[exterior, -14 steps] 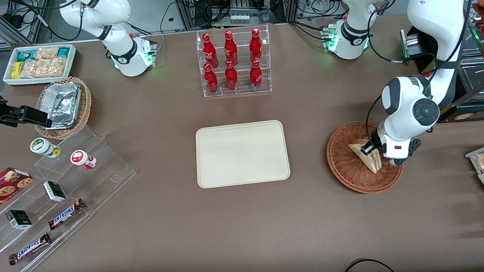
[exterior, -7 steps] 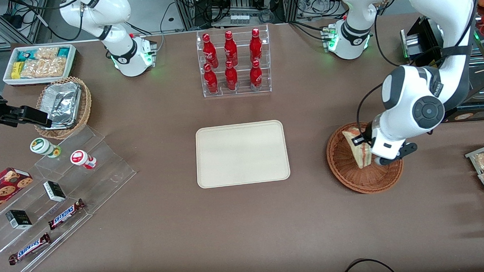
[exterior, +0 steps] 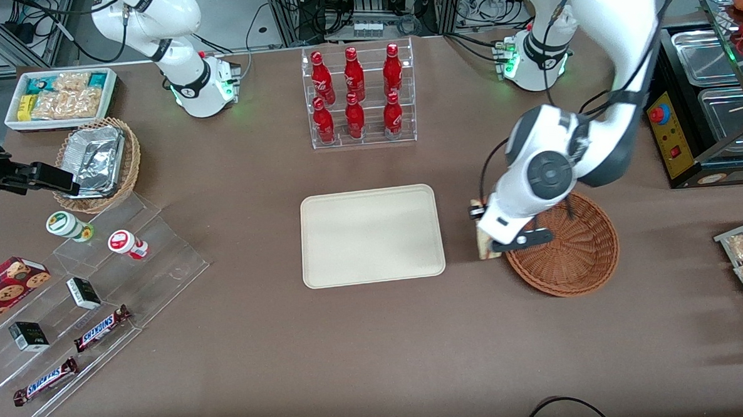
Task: Place sandwich from basket to tray
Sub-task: 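Lift the sandwich and carry it over the cream tray, then lower the sandwich onto the tray center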
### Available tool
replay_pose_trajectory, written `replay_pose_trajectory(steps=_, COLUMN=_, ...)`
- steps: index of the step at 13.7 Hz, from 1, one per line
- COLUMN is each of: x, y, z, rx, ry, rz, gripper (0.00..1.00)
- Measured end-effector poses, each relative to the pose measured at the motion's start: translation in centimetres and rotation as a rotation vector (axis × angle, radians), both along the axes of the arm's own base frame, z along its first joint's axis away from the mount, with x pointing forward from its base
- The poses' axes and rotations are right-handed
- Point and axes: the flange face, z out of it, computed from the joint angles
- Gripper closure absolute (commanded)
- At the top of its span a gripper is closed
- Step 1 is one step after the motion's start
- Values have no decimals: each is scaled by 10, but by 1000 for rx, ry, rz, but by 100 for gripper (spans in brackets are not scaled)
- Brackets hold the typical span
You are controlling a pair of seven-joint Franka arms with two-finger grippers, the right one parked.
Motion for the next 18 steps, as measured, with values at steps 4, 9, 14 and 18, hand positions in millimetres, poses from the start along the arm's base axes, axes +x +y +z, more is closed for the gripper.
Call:
replay_pose_trajectory(steps=4, x=-3, y=-69, z=-11, rx=-21, ry=-10, rz=-46, gripper=100)
replay_pose_trajectory(steps=9, x=-13, y=-150, z=-35, rx=-27, ry=-13, rz=22, gripper=100)
replay_pose_trajectory(steps=14, x=-24, y=-206, z=-53, rx=-66, ry=-57, rz=78, gripper=100)
replay_pose_trajectory(steps=18, x=-37, y=-238, z=-72, rx=-42, ry=-90, rz=76, gripper=100)
